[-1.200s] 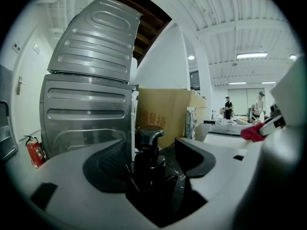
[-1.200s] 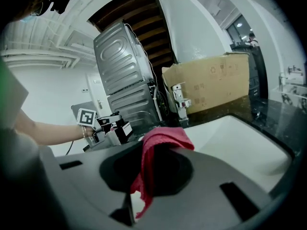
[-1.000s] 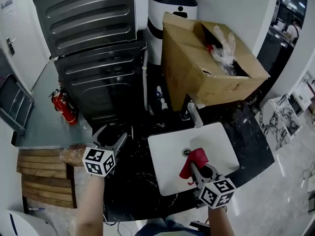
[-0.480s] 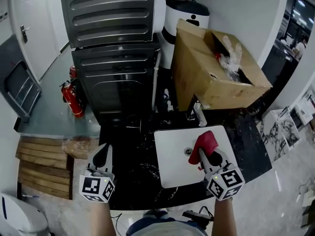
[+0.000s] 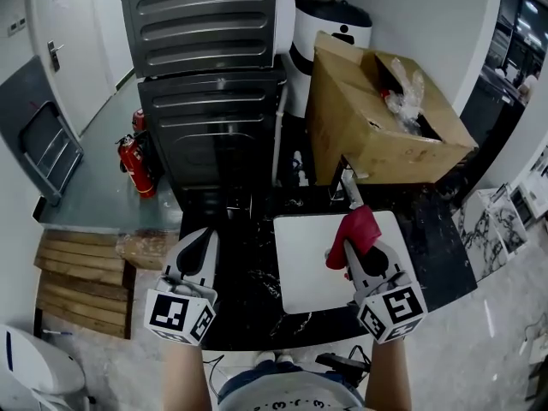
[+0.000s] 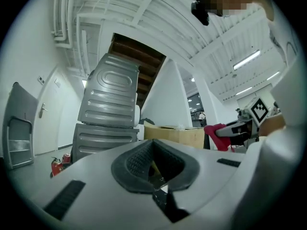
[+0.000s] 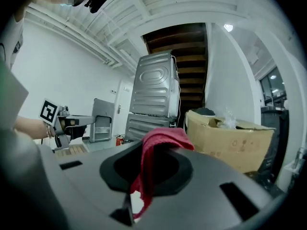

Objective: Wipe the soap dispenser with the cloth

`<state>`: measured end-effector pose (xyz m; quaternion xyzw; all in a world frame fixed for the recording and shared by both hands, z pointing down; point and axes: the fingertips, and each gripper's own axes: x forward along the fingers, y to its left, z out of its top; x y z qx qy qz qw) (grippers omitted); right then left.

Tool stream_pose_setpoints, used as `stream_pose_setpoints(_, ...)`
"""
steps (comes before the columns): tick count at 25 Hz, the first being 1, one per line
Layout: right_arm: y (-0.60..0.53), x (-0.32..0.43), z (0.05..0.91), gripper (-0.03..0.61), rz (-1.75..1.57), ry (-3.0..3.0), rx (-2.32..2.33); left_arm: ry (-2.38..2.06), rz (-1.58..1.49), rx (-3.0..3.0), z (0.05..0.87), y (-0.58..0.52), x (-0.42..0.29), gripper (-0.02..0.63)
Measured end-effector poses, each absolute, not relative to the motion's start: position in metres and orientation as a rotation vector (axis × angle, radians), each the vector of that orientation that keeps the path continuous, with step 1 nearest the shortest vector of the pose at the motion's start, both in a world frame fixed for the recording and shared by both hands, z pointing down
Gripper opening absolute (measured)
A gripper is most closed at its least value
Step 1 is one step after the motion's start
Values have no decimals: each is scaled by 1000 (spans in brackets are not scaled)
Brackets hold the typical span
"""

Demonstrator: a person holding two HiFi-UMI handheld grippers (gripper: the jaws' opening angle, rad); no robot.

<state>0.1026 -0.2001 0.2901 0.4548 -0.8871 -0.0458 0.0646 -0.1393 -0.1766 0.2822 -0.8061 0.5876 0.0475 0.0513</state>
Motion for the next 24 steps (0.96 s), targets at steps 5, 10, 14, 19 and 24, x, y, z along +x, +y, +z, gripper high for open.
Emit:
stream_pose_setpoints(5,-195,109,287,48,-163,-2663,1382,1741,91,-2453,278,-175,-124,12)
stream_pose_setpoints(10,-190,117,280,48,-171,-2670,1413,1721,86,-2452,271,-170,-116,12)
stream_pose_setpoints(14,-182,118,276,48,-176,-2683,1398,1706,69,-2440,270,-164,-112,12)
stream_pose_setpoints(19,-171,120,272,48,-159,-2708,1385,1704,76,-2442,268,-156,-109,12)
stream_pose_setpoints(24,-162,118,271,48,-178,-2709,1377,1704,76,-2437,271,-147,-107,12)
